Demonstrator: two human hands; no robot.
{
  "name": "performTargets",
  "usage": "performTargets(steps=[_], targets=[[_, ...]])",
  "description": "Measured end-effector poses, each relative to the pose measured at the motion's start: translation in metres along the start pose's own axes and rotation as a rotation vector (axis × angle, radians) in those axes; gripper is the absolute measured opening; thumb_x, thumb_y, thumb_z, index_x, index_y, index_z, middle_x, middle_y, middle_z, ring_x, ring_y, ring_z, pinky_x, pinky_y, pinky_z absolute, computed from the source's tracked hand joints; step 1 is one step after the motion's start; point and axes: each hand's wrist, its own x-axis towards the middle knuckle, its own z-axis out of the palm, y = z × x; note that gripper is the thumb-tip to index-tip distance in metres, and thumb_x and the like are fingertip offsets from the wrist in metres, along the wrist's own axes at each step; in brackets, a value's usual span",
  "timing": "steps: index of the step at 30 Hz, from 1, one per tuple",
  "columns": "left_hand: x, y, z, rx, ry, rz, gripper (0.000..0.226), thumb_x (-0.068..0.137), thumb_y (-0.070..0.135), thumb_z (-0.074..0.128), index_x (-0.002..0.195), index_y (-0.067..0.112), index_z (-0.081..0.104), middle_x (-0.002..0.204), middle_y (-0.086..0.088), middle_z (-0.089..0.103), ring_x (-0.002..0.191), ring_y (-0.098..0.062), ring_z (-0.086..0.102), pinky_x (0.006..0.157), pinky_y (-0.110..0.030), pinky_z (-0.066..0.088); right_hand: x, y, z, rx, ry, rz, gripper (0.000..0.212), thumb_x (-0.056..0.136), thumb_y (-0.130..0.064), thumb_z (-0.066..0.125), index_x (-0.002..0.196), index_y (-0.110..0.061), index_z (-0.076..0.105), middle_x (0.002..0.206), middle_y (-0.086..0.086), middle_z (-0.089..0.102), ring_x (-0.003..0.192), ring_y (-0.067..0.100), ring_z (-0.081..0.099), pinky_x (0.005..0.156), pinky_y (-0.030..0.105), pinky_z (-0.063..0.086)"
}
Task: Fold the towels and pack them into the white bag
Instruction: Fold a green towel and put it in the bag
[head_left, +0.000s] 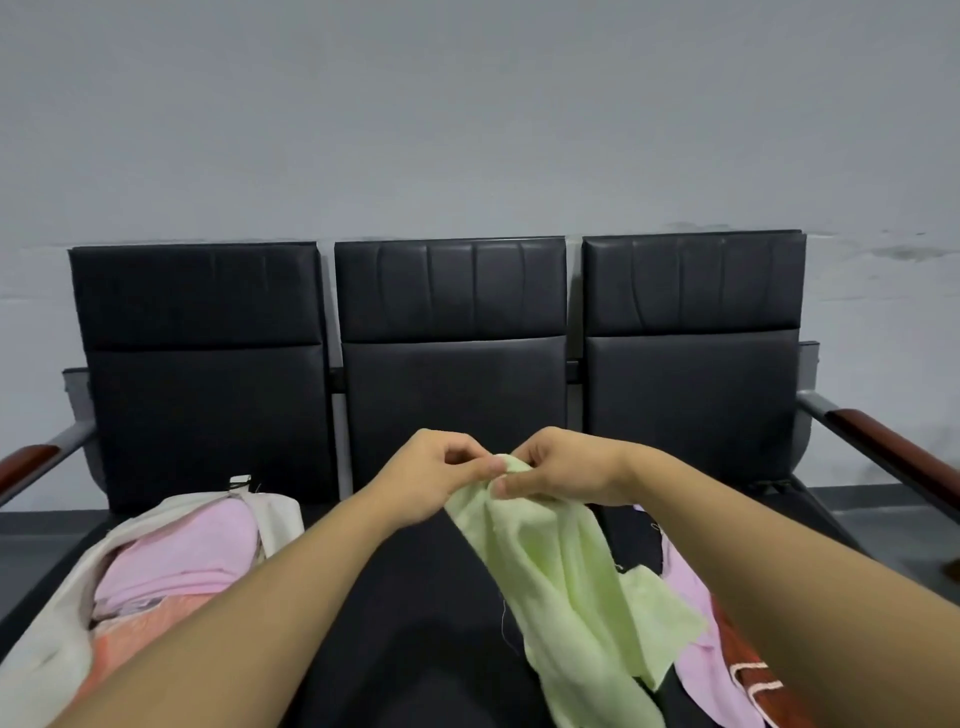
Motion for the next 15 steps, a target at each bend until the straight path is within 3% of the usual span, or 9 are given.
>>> performTargets(steps=[3,6,9,12,15], targets=[[0.003,-0.004,-0.001,0.086,0.002,-0.049,0.022,0.097,0.048,0.063,0.094,0.03,0.075,0.092,0.006,0.076,0.091,-0.016,0.071,0.088,-0.041,0.057,-0.005,0.006,0.001,0.064,-0.001,0.013,0.029,0.093,-0.043,0.07,0.079,-0.018,0.074,0.075,-0.004,0.071,0.067,0.01,0.065,0.067,0.023,0.051],[0.003,-0.01,-0.005,0.145,0.021,-0.11,0.027,0.1,0.05,0.056,0.096,0.028,0.07,0.089,0.001,0.071,0.081,-0.017,0.064,0.086,-0.045,0.055,-0.007,0.017,0.001,0.031,0.052,0.055,0.035,0.088,-0.053,0.072,0.082,-0.019,0.078,0.088,0.0,0.077,0.08,0.015,0.072,0.079,0.03,0.057],[-0.004,-0.012,-0.02,0.175,0.042,-0.111,0.029,0.089,0.054,0.07,0.087,0.025,0.073,0.081,-0.001,0.072,0.073,-0.009,0.064,0.072,-0.03,0.051,-0.01,0.033,0.0,-0.061,0.098,0.099,0.043,0.084,-0.06,0.072,0.089,-0.018,0.079,0.095,0.003,0.078,0.092,0.022,0.074,0.092,0.039,0.058],[-0.013,-0.014,-0.039,0.141,0.021,-0.114,0.025,0.08,0.048,0.083,0.084,0.025,0.076,0.088,0.003,0.076,0.082,-0.011,0.072,0.08,-0.028,0.054,-0.012,0.049,-0.004,-0.116,0.163,0.094,0.043,0.087,-0.058,0.069,0.088,-0.016,0.077,0.093,0.005,0.076,0.092,0.024,0.072,0.089,0.041,0.058],[-0.015,-0.014,-0.05,0.143,0.034,-0.111,0.018,0.077,0.04,0.087,0.086,0.026,0.078,0.09,0.008,0.077,0.085,-0.009,0.072,0.083,-0.028,0.056,-0.01,0.056,-0.003,-0.183,0.202,0.061,0.044,0.091,-0.056,0.066,0.082,-0.014,0.073,0.075,0.001,0.067,0.067,0.018,0.061,0.07,0.035,0.053]])
